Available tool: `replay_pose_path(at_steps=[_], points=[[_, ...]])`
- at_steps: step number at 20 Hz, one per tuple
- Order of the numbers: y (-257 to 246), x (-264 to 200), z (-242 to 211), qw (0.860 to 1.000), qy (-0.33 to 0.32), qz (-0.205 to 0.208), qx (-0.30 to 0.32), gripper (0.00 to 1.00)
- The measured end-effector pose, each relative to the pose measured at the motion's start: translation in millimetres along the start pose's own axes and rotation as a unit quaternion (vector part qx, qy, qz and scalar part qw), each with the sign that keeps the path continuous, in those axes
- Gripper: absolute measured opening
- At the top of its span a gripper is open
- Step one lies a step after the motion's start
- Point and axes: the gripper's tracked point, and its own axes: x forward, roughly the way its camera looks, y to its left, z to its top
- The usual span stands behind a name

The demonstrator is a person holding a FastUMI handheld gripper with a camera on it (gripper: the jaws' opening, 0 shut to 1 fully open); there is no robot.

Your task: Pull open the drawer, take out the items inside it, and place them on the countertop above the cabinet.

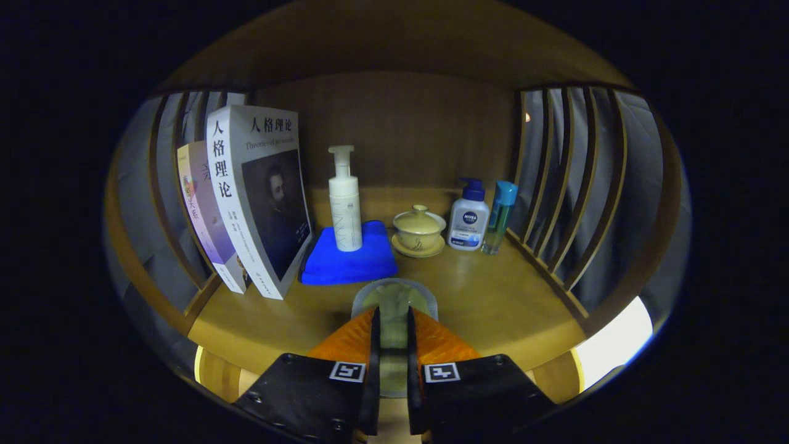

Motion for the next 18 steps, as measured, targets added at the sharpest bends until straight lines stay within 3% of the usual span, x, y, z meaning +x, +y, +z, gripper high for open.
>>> replay_pose_path(at_steps=[1, 3, 8, 15, 18], points=[[-0.6, 0.0, 0.4, 1.0, -0.003, 0.002, 0.0, 0.21], [-2.6, 1.4, -1.0, 1.0, -0.002, 0.01, 0.003, 0.33], [0.5, -11.2, 2.2, 0.998, -0.045, 0.035, 0.028, 0.97], [-2.1, -92.0, 6.2, 0.985, -0.163, 0.048, -0.001, 0.96], [-3.2, -124.7, -2.9, 0.982, -0.182, 0.045, 0.002, 0.96]])
